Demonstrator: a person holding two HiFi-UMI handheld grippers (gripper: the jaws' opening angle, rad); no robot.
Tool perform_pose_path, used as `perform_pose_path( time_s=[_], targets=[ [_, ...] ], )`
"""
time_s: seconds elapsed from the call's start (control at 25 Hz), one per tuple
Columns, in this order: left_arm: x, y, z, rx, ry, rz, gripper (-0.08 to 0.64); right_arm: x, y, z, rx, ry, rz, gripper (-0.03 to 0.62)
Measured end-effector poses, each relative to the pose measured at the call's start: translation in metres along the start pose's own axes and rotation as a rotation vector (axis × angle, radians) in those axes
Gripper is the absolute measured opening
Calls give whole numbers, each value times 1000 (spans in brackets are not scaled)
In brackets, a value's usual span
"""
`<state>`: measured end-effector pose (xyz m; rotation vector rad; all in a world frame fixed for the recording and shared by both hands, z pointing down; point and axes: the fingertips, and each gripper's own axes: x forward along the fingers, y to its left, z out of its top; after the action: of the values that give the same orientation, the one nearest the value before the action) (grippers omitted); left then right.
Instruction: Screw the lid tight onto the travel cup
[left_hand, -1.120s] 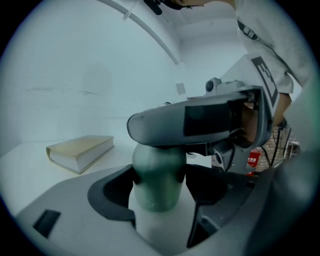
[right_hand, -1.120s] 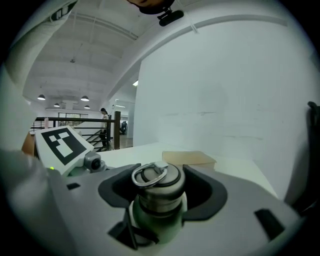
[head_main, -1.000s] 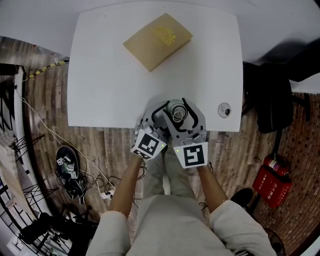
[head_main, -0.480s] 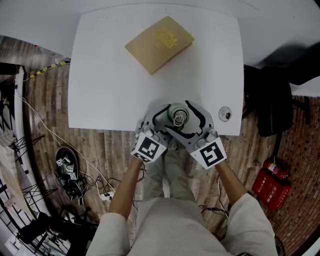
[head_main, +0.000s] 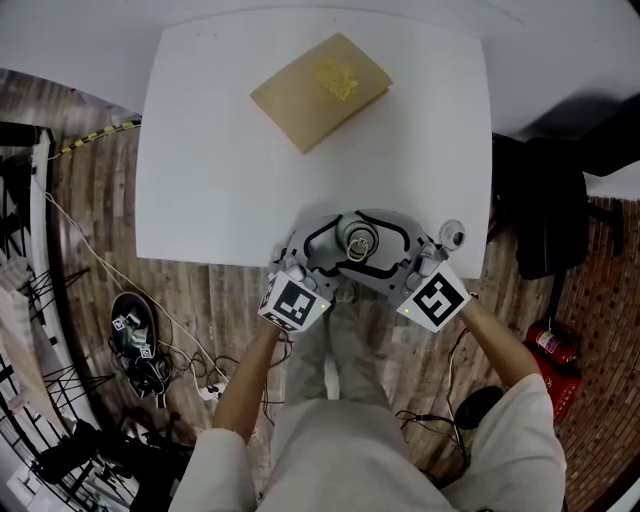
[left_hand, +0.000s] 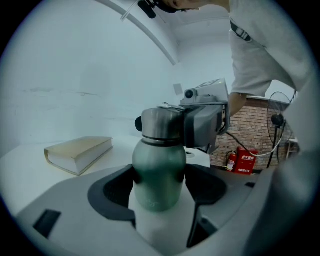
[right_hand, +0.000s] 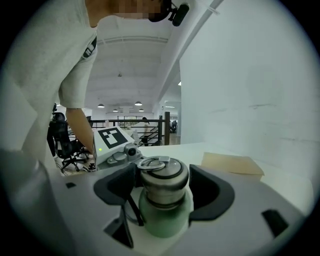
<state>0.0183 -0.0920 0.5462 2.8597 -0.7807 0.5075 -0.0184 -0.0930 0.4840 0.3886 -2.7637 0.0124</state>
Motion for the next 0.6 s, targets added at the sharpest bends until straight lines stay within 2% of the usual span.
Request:
perform_pose_path(
  time_s=[0.28, 0.36, 0.6],
  targets=[
    [0, 1, -1, 2, -4, -3, 327, 2, -2, 5, -41, 11, 64, 307],
    [0, 1, -1, 5, -4, -5, 325, 4, -2, 5, -42, 6, 74, 271],
    [-1, 2, -1, 8, -10, -6, 325, 5, -5, 4, -33, -6, 29, 262]
  ],
)
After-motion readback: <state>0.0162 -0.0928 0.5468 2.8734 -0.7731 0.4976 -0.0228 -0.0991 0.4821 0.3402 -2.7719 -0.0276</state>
